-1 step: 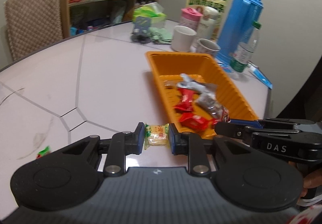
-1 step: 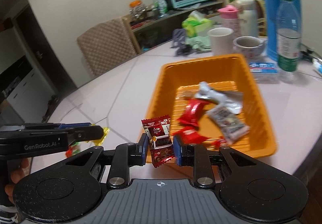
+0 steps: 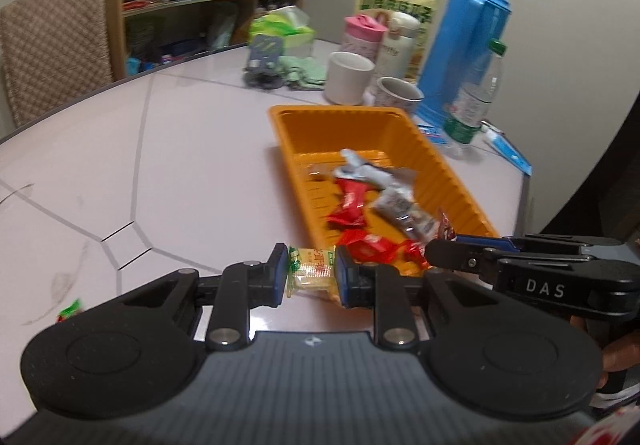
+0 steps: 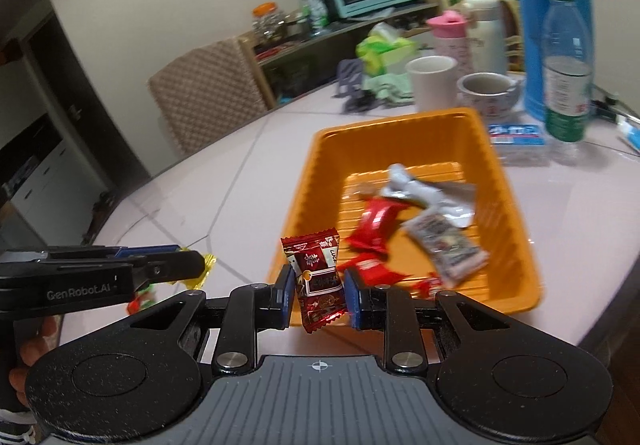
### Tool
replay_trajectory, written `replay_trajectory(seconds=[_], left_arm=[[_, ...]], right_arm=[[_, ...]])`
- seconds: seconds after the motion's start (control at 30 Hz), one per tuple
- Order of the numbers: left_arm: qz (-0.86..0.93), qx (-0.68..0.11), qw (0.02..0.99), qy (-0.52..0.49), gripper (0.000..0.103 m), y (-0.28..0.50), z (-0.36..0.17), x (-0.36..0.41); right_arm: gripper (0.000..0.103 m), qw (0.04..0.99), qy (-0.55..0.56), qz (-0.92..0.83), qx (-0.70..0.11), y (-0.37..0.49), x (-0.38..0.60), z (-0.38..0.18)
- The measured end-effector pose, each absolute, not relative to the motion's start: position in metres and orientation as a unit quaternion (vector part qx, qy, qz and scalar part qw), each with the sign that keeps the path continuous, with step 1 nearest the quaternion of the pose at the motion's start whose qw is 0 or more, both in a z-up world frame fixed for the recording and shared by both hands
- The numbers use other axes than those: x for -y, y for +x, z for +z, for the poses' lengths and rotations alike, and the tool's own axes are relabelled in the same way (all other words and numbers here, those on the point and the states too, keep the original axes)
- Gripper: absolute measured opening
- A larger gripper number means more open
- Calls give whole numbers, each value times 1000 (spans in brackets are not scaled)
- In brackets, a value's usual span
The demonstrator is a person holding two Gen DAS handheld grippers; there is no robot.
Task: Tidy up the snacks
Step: 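Lower both held candies into the orange tray and open both grippers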
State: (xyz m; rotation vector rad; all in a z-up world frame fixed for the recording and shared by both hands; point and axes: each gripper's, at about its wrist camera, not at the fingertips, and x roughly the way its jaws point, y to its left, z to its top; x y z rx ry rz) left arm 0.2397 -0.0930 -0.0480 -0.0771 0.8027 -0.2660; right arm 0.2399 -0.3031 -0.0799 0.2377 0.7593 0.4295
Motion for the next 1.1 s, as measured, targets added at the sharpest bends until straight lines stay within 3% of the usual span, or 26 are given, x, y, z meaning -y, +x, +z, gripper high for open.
replay_trajectory(seconds=[0.43,1.1], left_arm=[[-157,-398,904,-14,22,280,-57,147],[-162,-438,884,-8,26,314,-87,168]], right_arm=[[27,908,133,171,-360,262,352,-78],[27,902,147,162,-372,284,370,-92]])
